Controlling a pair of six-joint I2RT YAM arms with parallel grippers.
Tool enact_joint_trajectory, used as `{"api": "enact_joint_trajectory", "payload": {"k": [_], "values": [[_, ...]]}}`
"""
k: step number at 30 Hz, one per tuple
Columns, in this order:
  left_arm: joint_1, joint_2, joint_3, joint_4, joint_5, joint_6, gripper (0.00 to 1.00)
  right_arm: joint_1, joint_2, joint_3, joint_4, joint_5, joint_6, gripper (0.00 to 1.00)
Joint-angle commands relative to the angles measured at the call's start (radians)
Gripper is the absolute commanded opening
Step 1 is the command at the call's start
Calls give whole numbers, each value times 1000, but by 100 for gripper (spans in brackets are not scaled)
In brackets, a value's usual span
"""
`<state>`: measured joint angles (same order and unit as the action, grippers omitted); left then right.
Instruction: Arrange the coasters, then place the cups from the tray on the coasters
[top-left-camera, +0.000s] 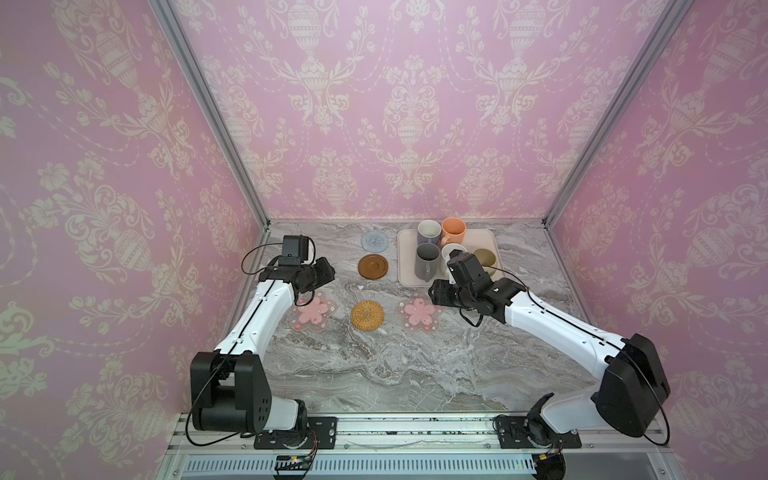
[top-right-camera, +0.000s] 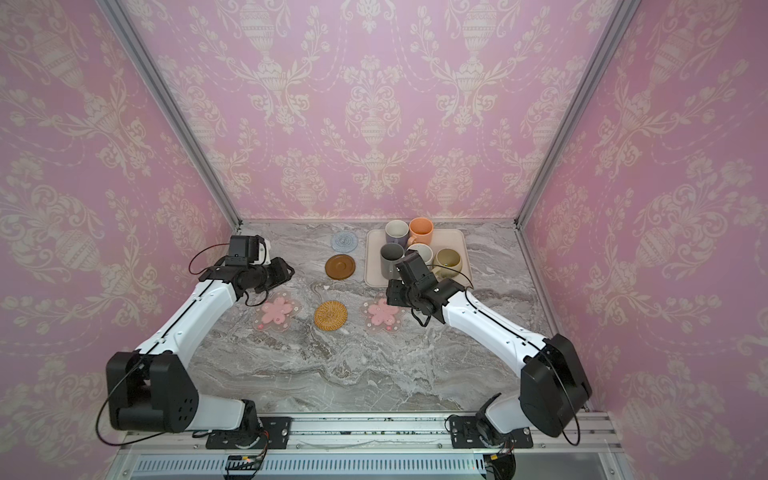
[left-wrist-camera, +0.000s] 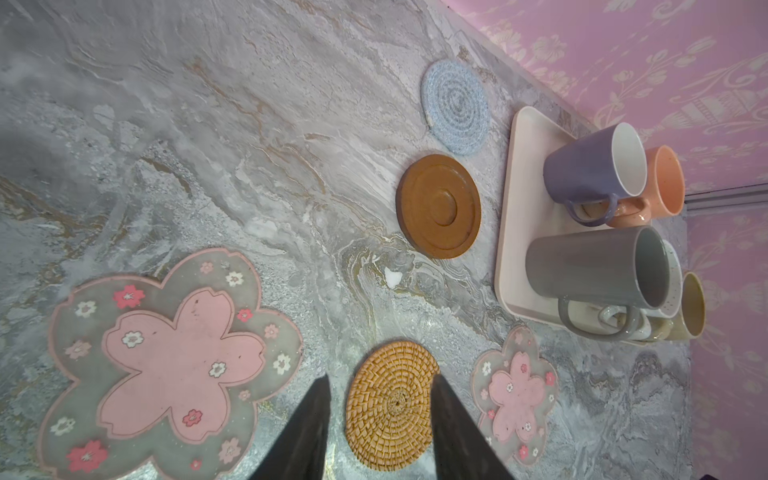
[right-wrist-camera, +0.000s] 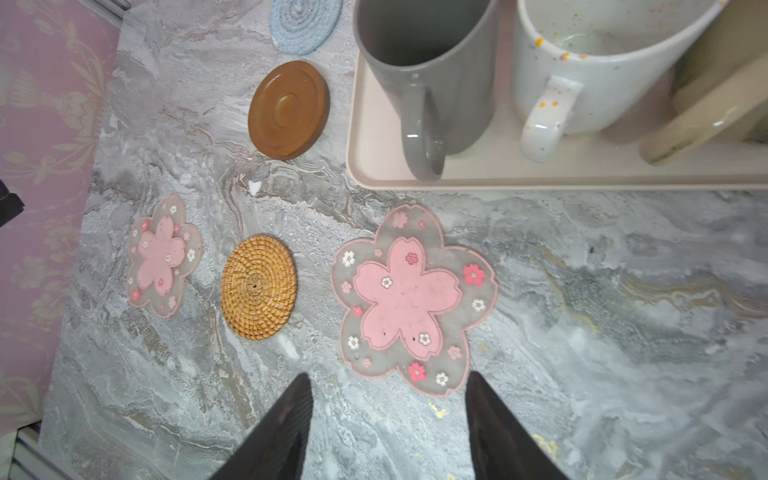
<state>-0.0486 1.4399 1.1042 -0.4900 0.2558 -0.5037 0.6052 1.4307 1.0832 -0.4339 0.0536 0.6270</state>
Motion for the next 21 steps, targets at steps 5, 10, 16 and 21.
{"api": "enact_joint_trajectory", "payload": {"k": [5,10,16,21], "values": [[-121,244,83,137,21,-34,23,-34,-66,-46,-36,32,-23,60],[-177,433,221,207,17,-62,16,-62,-89,-54,-60,39,-68,61],[-204,588,332,277,7,-114,13,-102,-116,-71,-75,35,-90,61],[-209,672,379,306,0,-139,12,-130,-116,-76,-74,18,-93,61]]}}
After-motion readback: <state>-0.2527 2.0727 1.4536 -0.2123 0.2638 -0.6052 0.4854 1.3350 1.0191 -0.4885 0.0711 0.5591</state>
